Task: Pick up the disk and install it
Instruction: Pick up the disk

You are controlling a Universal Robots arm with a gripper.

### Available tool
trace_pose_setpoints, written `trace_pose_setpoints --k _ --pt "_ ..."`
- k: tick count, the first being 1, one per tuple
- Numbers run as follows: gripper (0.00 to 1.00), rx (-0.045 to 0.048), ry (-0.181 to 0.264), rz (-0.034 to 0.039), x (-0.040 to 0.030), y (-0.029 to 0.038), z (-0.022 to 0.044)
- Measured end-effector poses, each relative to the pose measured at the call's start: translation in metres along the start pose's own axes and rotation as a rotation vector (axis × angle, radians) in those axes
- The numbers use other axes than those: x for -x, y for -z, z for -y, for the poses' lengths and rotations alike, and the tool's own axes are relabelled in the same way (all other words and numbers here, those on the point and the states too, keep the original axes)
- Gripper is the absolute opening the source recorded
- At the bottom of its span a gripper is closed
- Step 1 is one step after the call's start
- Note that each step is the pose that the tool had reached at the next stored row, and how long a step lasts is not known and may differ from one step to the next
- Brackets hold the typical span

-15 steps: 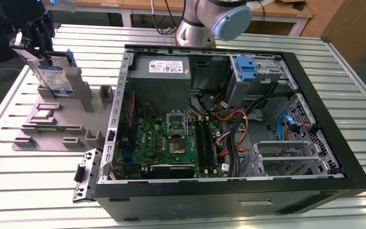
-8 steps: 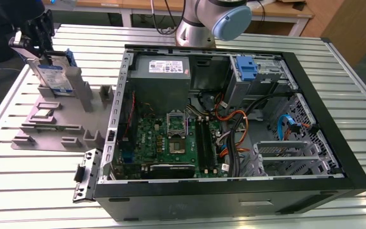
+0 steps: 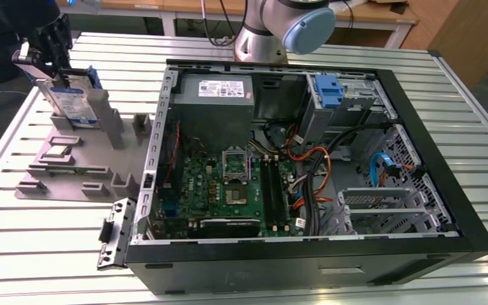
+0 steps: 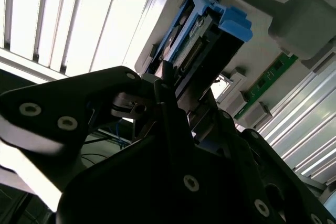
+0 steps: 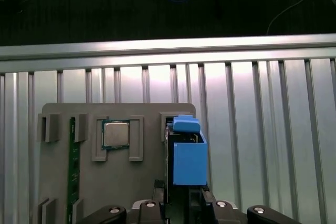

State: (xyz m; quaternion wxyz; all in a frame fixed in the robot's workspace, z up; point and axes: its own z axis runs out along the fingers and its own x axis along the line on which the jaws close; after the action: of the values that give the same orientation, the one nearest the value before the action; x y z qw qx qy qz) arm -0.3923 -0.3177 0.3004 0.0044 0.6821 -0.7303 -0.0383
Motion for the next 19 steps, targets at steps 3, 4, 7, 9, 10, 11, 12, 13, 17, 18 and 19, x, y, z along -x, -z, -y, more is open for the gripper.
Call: trace_pose_setpoints --k 3,4,7,9,10,11,12,13,17,18,19 --pt "0.35 0.0004 0.012 -0.0007 0.0 -0.0001 0.0001" --pt "0.35 0.0005 0.014 -0.0008 0.0 0.0 0.0" --pt "0.35 0.0009 0.021 -0.0013 0.0 0.0 0.0" --pt "0.35 0.0011 0.025 -0.0016 0.0 0.0 0.0" --pt "0.35 0.0013 0.028 -0.0018 0.0 0.0 0.0" --pt "0.35 0.0013 0.03 -0.0019 0.0 0.0 0.0" --pt "0.35 0.0014 0.032 -0.002 0.0 0.0 0.0" --pt "0.35 0.0015 0.035 -0.0022 0.0 0.0 0.0" --pt "0.35 0.0015 0.037 -0.0041 0.0002 0.0023 -0.0001" --pt "0.35 0.0014 0.037 -0.005 0.0002 0.0037 -0.0002" --pt "0.35 0.0016 0.037 -0.0058 0.0002 0.0049 -0.0002"
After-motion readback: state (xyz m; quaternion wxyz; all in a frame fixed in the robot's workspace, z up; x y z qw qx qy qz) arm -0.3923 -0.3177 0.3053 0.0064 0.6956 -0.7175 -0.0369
